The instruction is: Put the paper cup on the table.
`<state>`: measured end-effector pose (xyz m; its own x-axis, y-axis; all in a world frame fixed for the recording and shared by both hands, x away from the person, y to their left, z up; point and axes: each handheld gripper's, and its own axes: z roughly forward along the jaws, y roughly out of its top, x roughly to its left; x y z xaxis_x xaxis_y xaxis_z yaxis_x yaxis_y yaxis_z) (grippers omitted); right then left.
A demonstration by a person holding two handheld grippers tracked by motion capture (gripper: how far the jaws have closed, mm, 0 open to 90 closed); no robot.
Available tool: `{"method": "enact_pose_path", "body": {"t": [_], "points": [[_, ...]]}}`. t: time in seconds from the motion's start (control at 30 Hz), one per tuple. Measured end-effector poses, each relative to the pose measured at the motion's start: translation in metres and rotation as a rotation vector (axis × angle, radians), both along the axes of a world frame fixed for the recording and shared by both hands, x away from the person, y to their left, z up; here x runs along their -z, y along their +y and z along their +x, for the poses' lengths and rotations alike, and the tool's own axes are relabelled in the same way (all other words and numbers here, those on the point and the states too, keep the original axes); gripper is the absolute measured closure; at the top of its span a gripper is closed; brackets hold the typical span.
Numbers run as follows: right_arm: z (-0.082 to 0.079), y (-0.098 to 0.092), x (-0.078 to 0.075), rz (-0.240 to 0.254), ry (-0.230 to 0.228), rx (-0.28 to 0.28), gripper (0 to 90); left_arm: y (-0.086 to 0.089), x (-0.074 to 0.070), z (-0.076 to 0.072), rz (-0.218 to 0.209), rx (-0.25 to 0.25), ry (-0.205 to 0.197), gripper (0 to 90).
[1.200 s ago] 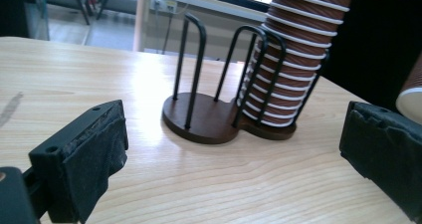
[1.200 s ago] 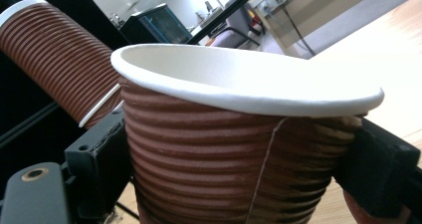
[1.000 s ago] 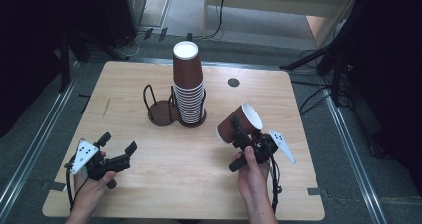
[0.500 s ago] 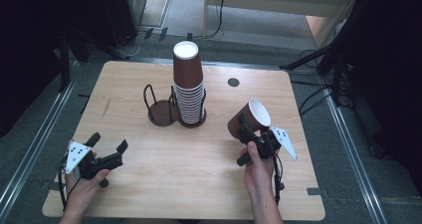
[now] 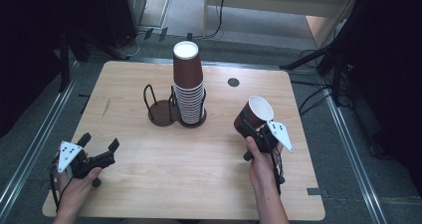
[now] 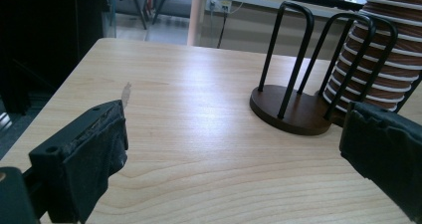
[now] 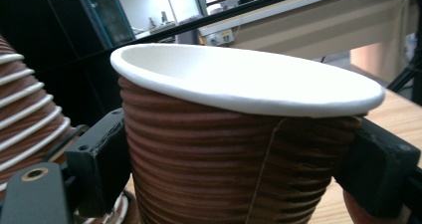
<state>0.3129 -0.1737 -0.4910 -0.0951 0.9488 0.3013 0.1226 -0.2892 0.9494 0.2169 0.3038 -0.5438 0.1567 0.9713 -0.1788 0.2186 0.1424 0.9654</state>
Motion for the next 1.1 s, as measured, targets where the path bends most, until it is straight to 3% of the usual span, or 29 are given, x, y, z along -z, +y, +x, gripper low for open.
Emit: {"method": "enact_pose_path", "body": {"t": [0.1, 0.43, 0.73, 0.83, 0.93, 1.1], "points": [[0.003, -0.001, 0.001, -0.011, 0.001, 0.013, 11.9, 0.003, 0.001, 0.000, -0.013, -0.003, 0.004, 0.0], [0.018, -0.003, 0.006, -0.154, -0.012, 0.030, 11.9, 0.008, 0.004, 0.002, -0.008, -0.021, 0.019, 0.0], [0.030, -0.004, 0.008, -0.194, -0.014, 0.045, 11.7, 0.007, 0.008, 0.004, 0.004, -0.025, 0.043, 0.0], [0.034, -0.005, 0.010, -0.205, -0.027, 0.126, 11.6, 0.006, 0.008, 0.004, -0.001, -0.021, 0.044, 0.0], [0.036, -0.006, 0.011, -0.194, -0.027, 0.134, 11.7, 0.006, 0.008, 0.004, 0.002, -0.022, 0.046, 0.0], [0.040, -0.006, 0.015, -0.221, -0.033, 0.136, 11.7, 0.006, 0.008, 0.004, 0.006, -0.021, 0.050, 0.0]]}}
